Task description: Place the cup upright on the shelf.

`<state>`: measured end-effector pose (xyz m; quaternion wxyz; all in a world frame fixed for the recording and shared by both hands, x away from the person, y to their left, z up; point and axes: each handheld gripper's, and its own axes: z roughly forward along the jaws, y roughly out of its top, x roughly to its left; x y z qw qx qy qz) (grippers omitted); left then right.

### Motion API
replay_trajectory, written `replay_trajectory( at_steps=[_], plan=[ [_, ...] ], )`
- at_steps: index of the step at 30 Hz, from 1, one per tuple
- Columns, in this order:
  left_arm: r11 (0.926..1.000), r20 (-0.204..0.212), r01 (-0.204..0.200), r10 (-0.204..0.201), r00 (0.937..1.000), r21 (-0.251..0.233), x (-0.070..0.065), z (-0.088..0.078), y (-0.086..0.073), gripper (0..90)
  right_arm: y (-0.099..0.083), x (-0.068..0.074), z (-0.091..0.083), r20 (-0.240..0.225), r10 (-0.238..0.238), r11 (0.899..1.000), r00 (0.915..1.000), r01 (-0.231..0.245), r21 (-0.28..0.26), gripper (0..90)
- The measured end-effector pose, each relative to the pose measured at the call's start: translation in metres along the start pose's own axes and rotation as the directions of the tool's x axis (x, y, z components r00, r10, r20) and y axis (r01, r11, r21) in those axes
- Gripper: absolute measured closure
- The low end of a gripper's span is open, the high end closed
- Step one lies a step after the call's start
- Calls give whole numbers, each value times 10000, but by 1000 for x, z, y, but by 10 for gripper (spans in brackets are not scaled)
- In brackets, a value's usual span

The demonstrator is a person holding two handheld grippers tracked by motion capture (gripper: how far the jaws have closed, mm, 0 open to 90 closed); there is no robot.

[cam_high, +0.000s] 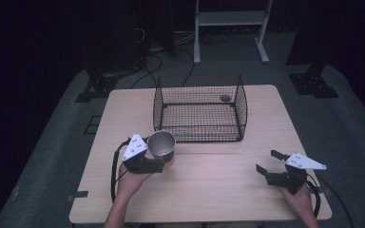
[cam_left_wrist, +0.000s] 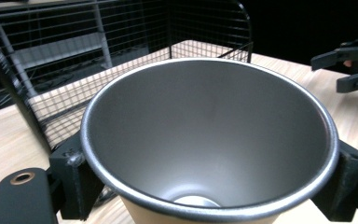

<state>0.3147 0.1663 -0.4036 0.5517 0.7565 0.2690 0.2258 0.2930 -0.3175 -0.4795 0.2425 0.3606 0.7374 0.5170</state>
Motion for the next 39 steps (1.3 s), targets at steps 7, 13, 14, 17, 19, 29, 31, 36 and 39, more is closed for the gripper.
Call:
replay_trajectory(
  at_steps=[7,13,14,17,19,29,31,36,39],
  plan=[
    [9998,521,-184,188,9985,-69,0,11,22,132,0,0,0,-9,-10,10000,10000,10,5,131],
    [9997,831,-208,216,9963,-107,4,22,36,132,0,0,0,-14,-14,10000,10000,14,9,131],
    [9998,870,-187,196,9960,-114,5,24,38,132,0,0,0,-19,-23,10000,10000,23,15,130],
    [9998,992,-176,182,9949,-72,8,29,45,132,0,0,0,-22,-67,10000,10000,67,25,130],
    [9994,1079,-339,339,9936,-11,10,33,54,132,0,1,0,-26,-24,10000,10000,24,27,131],
    [9993,1534,-310,336,9876,-192,21,45,81,134,0,0,0,-46,58,10000,10000,-58,20,131],
    [9991,1615,-380,407,9860,-193,23,49,86,133,0,0,0,-51,59,10000,10000,-59,33,131],
    [9984,1734,-562,566,9832,-70,26,60,100,134,0,0,0,-74,55,10000,10000,-55,20,131],
    [9986,1870,-533,521,9810,12,31,70,106,134,0,0,0,-79,27,10000,10000,-27,8,131]
  ],
)
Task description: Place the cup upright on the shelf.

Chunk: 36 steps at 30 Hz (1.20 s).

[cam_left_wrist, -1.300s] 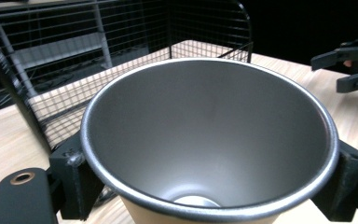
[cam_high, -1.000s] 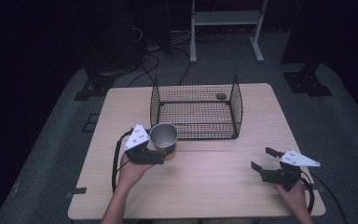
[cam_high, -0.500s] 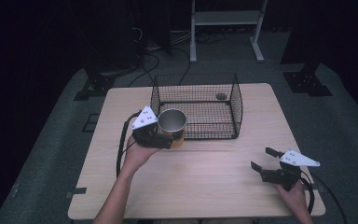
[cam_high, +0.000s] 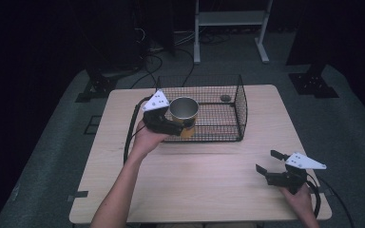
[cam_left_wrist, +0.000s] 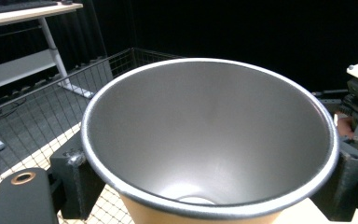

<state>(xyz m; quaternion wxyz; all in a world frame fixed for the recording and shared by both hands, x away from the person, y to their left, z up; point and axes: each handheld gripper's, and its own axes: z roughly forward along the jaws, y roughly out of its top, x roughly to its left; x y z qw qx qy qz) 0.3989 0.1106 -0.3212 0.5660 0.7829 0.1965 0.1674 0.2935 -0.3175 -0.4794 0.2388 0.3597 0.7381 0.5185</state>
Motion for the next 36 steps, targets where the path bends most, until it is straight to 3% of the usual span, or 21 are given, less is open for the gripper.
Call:
replay_trajectory(
  at_steps=[6,15,19,29,36],
  plan=[
    [9999,116,169,-169,9998,-33,11,11,7,134,0,0,0,-2,-32,10000,10000,32,7,131],
    [9991,7,-19,19,10000,415,26,37,20,134,0,0,0,-21,-33,10000,10000,33,1,131],
    [9986,-226,-100,112,9997,514,34,48,22,133,0,0,0,-28,-43,10000,10000,43,11,130],
    [9961,-76,-21,28,10000,886,50,67,24,133,0,-1,0,-57,31,10000,10000,-31,7,130],
    [9926,-43,256,-252,9997,1184,62,82,17,133,0,-1,0,-69,23,10000,10000,-24,-27,130]
  ],
)
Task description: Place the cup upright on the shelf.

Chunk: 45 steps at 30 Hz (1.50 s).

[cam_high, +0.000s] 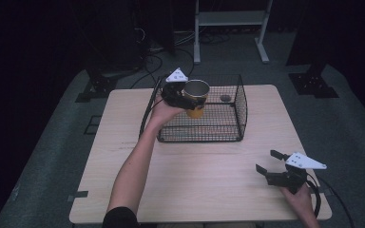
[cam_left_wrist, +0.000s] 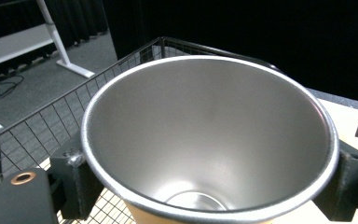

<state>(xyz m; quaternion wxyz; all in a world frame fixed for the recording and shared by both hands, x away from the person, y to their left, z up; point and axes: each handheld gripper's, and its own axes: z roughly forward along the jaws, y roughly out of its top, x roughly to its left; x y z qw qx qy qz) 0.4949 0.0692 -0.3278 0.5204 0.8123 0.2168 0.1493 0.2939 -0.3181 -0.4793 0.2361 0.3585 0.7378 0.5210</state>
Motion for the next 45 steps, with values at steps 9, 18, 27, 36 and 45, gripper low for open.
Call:
replay_trajectory(
  at_steps=[9,18,27,36,45],
  plan=[
    [9996,-130,97,-94,9999,265,11,19,-4,132,0,0,0,-29,-10,10000,10000,10,-24,130],
    [9974,158,283,-294,9994,661,18,38,-16,132,0,0,0,-57,-17,10000,10000,17,-38,130],
    [9918,285,397,-434,9987,1218,22,57,-26,131,0,0,0,-91,-21,10000,10000,21,-47,130],
    [9759,560,101,-229,9982,2181,24,71,-31,129,0,-1,0,-134,-12,10000,9999,11,-69,131],
    [9600,484,-14,-127,9987,2800,24,82,-36,127,0,-1,0,-148,-12,10000,9999,11,-84,131]
  ],
)
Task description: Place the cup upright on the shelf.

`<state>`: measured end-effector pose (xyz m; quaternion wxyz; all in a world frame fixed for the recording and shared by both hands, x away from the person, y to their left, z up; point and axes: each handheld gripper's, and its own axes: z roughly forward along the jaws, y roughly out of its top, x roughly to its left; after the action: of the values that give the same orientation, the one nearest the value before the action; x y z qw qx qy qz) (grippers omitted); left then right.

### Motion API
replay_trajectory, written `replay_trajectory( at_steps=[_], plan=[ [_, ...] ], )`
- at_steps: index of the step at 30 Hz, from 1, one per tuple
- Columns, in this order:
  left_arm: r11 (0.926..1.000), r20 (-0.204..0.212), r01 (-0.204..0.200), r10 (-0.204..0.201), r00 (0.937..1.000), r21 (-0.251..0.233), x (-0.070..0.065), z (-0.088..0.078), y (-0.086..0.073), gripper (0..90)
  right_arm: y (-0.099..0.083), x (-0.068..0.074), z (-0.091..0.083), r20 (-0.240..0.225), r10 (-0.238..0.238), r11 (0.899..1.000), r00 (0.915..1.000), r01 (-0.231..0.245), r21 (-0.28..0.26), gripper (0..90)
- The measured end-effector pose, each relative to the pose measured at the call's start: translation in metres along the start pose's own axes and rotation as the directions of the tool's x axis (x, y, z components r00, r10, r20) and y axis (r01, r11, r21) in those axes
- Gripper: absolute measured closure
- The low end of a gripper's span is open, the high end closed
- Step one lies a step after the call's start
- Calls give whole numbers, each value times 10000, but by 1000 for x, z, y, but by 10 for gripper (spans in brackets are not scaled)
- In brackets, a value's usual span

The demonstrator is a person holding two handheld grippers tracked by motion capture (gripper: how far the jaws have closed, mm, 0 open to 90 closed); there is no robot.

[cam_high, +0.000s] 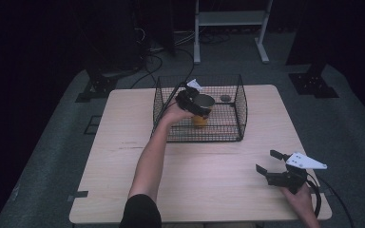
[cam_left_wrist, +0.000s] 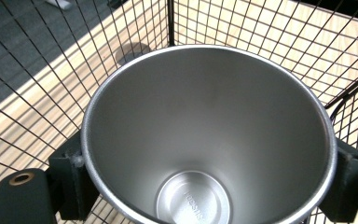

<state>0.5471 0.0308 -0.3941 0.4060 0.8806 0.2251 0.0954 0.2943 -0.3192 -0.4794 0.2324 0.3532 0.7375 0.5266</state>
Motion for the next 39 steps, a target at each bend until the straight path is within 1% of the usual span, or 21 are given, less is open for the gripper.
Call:
replay_trajectory(
  at_steps=[4,6,10,12,17,23,27,30,32,37,39],
  plan=[
    [10000,-67,5,-4,10000,91,0,3,-1,127,0,0,0,6,6,10000,10000,-6,-15,130],
    [9997,-86,-84,86,9999,212,-1,5,-1,127,0,0,0,4,-16,10000,10000,16,-5,130],
    [9998,-99,-96,98,9999,152,-1,6,-1,127,0,0,0,6,-5,10000,10000,5,-21,130],
    [9999,13,-8,8,10000,128,-1,7,-2,126,0,0,0,11,-12,10000,10000,12,-17,130],
    [9995,-26,-137,138,9999,275,-1,6,-2,125,0,0,0,13,-7,10000,10000,7,-20,130],
    [9993,-19,-153,154,9999,330,0,5,-3,120,0,0,0,15,-7,10000,10000,7,-23,131],
    [9989,-56,-265,268,9996,395,-1,5,-3,104,0,0,0,12,-10,10000,10000,10,-17,130],
    [9988,-94,-275,279,9996,401,-2,5,-3,82,0,0,0,13,-5,10000,10000,5,-25,130],
    [9979,-81,-393,398,9992,509,-3,6,-3,80,0,0,0,13,-14,10000,10000,15,-20,130],
    [9981,-111,-399,405,9991,463,-4,6,-3,51,0,0,0,7,-8,10000,10000,8,-22,130],
    [9985,-133,-394,399,9991,374,-5,5,-2,41,0,0,0,7,-16,10000,10000,16,-21,130]
  ],
)
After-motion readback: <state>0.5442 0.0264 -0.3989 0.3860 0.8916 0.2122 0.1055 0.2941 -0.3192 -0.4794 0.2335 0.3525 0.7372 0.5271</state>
